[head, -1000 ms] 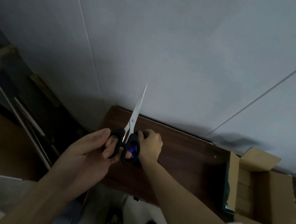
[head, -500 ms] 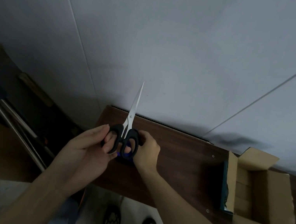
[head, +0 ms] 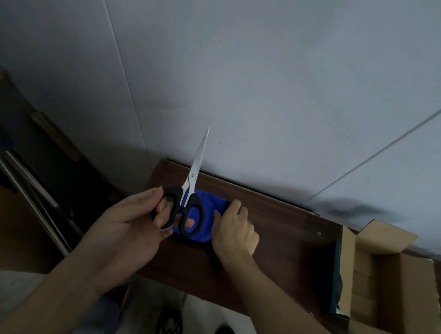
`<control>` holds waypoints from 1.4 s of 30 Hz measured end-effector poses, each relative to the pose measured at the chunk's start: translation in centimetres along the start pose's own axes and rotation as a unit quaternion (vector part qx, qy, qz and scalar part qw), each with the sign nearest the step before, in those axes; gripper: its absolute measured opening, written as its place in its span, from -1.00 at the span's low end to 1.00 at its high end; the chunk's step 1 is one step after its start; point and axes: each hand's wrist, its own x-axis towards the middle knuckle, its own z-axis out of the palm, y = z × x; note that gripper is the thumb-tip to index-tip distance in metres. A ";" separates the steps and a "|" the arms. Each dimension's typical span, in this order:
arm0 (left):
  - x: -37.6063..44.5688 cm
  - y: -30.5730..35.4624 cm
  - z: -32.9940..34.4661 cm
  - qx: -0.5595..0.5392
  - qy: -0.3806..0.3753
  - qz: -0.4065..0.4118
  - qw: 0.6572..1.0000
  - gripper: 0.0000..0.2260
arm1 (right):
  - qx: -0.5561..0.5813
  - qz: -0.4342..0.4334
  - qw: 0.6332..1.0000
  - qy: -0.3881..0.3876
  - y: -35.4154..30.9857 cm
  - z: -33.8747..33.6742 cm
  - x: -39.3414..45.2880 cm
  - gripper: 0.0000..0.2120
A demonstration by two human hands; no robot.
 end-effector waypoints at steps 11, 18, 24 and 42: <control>-0.3 -0.1 1.5 -0.009 -0.014 0.015 1.000 -0.70 | 0.258 -0.144 0.948 0.120 1.2 -2.5 -0.7 -0.73; 0.0 -0.5 5.9 0.011 -0.018 0.049 0.999 -0.68 | 0.543 -0.069 0.834 0.068 0.5 -10.7 -2.2 -0.83; 0.9 -0.1 10.3 0.081 -0.129 0.081 0.985 -0.72 | 0.652 -0.151 0.743 0.007 1.4 -19.3 -5.1 -0.74; 1.7 -1.0 23.2 0.146 -0.098 0.157 0.972 -0.84 | 0.653 -0.230 0.712 0.114 7.8 -30.3 -6.2 -0.90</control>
